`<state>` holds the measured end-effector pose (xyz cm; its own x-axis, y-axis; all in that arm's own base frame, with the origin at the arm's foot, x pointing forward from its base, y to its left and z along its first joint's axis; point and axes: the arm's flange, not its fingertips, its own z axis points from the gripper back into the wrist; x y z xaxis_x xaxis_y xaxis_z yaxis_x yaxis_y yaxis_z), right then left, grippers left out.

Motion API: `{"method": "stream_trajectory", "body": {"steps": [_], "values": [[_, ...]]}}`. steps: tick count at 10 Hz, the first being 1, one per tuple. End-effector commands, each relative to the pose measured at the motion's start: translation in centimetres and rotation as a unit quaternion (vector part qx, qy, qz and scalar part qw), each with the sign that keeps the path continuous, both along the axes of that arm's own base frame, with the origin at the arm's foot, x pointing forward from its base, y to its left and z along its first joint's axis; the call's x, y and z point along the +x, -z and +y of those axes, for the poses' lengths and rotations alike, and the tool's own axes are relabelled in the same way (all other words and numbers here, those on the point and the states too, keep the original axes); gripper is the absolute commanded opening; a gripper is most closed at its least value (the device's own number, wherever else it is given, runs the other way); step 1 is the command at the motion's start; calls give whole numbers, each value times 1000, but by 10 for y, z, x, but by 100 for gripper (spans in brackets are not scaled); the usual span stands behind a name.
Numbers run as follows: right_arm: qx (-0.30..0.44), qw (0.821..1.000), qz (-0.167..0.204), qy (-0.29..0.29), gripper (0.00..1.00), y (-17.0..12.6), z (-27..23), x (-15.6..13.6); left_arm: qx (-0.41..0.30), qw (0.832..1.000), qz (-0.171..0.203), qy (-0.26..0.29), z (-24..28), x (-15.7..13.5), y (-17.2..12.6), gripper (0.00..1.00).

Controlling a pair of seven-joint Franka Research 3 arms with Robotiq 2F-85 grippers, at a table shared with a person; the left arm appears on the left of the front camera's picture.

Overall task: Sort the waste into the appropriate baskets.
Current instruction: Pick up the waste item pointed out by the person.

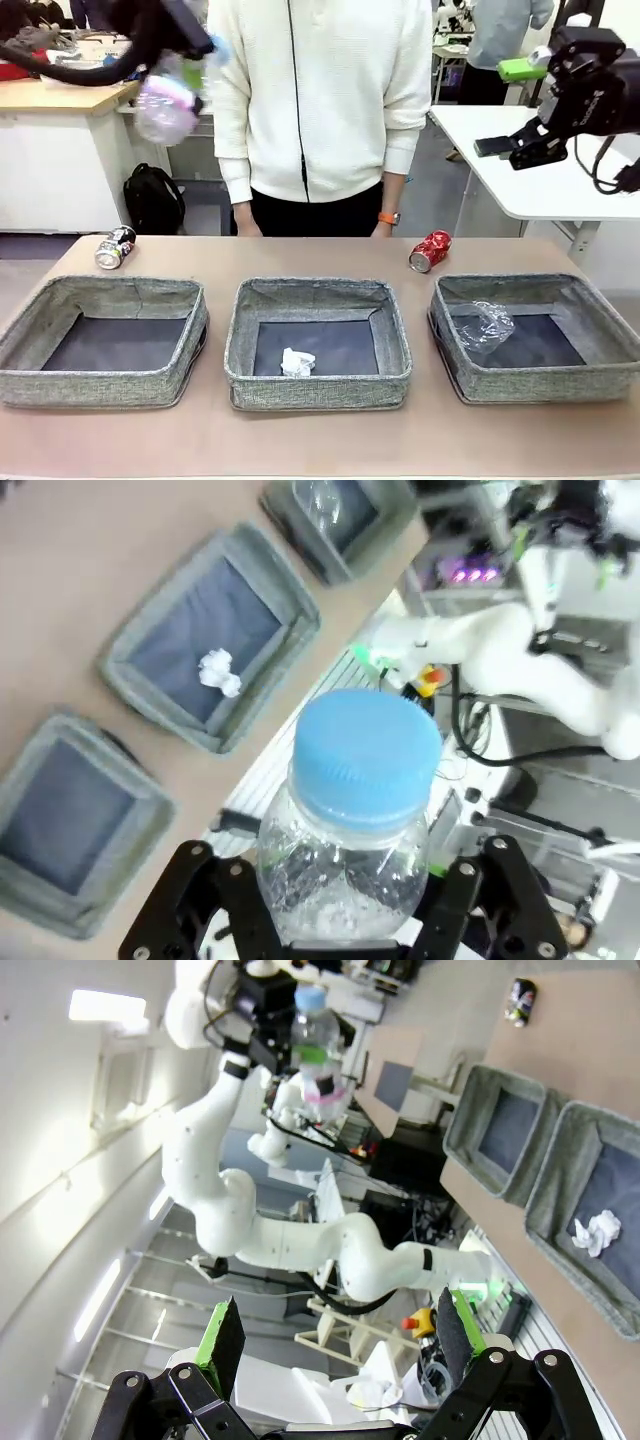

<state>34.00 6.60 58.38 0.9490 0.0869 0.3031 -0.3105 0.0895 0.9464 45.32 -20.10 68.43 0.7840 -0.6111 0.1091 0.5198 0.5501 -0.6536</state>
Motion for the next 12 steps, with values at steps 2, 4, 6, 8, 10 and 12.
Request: {"method": "stream_trajectory", "body": {"steps": [2,4,6,8,10,12], "values": [[0,1000,-12,1,100,0,0,2,67,993,-23,93,-73,-40,0,0],[0,1000,-12,1,100,0,0,2,42,997,7,60,-71,-34,7,0],[0,1000,-12,1,100,0,0,2,42,997,7,60,-71,-34,7,0],[0,1000,-12,1,100,0,0,2,84,996,35,-18,-89,-58,-2,0],[0,1000,-12,1,100,0,0,2,124,991,40,-25,-120,-113,-35,0],[0,1000,-12,1,100,0,0,2,201,972,48,-111,-138,-139,-51,0]]}}
